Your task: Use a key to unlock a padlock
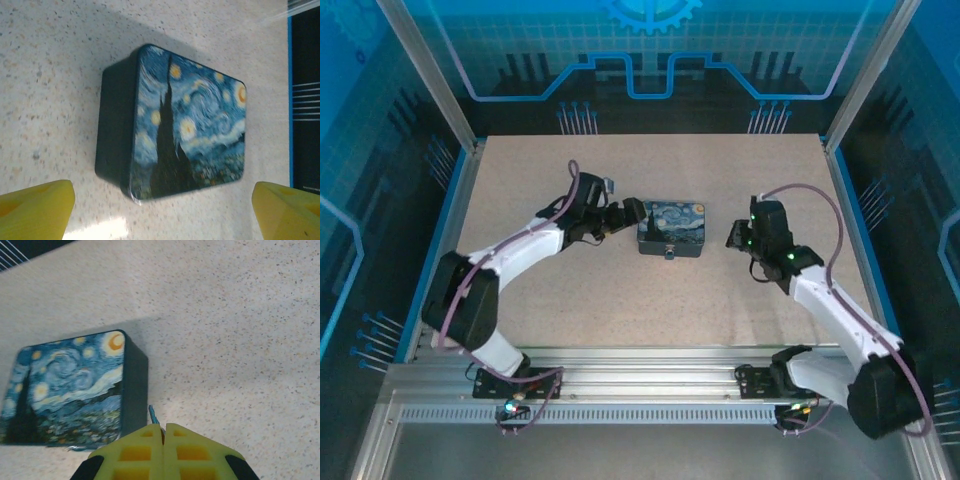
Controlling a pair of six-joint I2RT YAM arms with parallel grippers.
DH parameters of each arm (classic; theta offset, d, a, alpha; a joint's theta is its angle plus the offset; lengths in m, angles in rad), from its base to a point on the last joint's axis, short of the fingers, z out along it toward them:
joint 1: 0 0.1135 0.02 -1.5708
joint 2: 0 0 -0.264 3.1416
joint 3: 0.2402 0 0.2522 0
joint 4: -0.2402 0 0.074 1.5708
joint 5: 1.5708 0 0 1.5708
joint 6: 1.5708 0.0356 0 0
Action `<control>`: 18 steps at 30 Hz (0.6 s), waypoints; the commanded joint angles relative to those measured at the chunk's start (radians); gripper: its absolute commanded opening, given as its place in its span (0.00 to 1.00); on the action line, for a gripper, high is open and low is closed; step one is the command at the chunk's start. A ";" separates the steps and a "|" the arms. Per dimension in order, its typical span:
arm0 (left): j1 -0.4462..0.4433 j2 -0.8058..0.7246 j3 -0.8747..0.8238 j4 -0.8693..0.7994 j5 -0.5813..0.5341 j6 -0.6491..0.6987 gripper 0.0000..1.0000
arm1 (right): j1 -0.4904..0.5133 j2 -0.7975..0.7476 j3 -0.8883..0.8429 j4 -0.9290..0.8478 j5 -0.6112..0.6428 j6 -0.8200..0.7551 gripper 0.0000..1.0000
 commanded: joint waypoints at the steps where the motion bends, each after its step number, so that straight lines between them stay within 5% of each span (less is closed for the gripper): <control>1: 0.014 0.087 0.091 0.057 0.035 0.000 0.92 | -0.016 0.099 0.067 0.036 0.061 -0.063 0.00; 18: 0.018 0.351 0.284 0.057 0.102 0.002 0.86 | 0.052 0.548 0.259 0.031 0.034 -0.081 0.00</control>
